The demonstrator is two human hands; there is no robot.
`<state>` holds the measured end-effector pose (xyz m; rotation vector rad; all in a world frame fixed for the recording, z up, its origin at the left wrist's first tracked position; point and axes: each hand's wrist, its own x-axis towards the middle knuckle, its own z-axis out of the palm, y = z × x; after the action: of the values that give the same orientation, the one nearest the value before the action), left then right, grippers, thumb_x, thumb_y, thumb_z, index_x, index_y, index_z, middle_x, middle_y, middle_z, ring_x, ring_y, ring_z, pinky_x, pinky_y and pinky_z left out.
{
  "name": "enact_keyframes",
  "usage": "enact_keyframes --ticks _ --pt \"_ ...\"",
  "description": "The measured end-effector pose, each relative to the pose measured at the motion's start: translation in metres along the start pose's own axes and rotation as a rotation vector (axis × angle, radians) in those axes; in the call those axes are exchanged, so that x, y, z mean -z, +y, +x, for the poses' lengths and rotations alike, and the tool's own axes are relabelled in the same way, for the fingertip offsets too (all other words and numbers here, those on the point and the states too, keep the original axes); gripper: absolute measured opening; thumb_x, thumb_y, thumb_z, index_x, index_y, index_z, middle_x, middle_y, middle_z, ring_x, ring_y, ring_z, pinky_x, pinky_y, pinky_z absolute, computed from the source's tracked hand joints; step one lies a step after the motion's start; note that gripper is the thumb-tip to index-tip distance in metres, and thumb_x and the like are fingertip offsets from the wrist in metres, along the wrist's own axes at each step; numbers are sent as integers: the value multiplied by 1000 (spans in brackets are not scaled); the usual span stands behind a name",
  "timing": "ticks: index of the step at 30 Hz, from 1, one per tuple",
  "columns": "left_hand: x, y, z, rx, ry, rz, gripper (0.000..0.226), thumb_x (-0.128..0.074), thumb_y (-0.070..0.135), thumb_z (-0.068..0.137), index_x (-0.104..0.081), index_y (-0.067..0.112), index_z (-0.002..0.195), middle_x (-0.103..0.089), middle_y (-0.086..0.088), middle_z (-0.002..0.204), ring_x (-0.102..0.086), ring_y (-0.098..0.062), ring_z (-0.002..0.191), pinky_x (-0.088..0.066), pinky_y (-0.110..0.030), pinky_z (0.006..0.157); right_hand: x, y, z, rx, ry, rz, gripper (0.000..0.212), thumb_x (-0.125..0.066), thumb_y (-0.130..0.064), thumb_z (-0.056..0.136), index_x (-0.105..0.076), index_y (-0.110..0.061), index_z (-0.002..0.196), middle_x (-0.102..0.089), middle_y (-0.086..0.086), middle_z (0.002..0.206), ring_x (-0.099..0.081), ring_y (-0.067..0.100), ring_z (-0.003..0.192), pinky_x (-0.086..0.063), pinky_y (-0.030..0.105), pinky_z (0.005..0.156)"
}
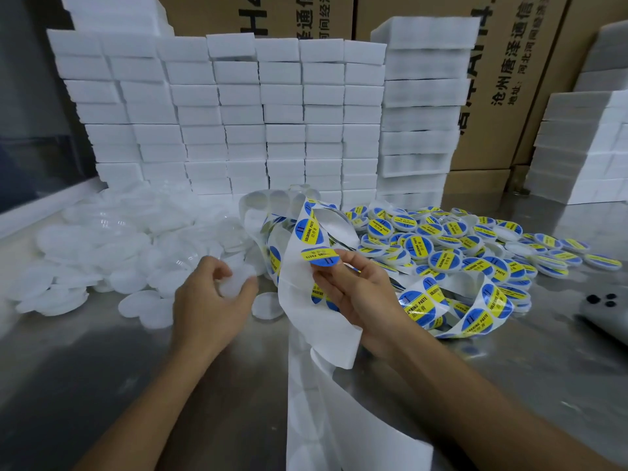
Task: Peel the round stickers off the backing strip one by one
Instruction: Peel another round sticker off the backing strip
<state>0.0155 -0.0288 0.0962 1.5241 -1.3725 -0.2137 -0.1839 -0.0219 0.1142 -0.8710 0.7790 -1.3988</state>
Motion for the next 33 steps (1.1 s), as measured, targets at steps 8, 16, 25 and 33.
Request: enact_keyframes --ticks 8,16,25,33 --pt "2 49 -13 541 -384 -1236 31 -46 28 96 -60 3 109 -72 -20 95 -71 -31 68 -54 -26 50 1 -1 4 -79 -24 109 14 -56 -12 97 -70 -10 99 -76 12 99 -74 21 95 -59 28 85" --pt "-4 43 -14 573 -390 -1142 28 -35 8 103 -49 3 126 -68 -24 111 -74 -35 76 -55 -29 49 4 0 3 -63 -55 94 16 -62 -20 95 -65 -8 105 -75 10 108 -72 19 101 -57 28 91" --pt "-14 35 -17 45 -161 -749 36 -55 -7 93 -77 21 90 -62 -11 114 -71 -24 94 -59 -26 64 1 0 0 -22 -101 32 35 -79 -31 74 -64 -25 106 -75 6 108 -71 22 102 -48 40 106" --pt "-17 34 -23 -108 -236 -627 52 -54 -14 90 -75 34 91 -63 -1 106 -70 -21 95 -60 -28 73 -2 13 -2 78 -102 -152 42 -77 -12 82 -62 -43 105 -73 8 88 -66 24 86 -41 57 105"
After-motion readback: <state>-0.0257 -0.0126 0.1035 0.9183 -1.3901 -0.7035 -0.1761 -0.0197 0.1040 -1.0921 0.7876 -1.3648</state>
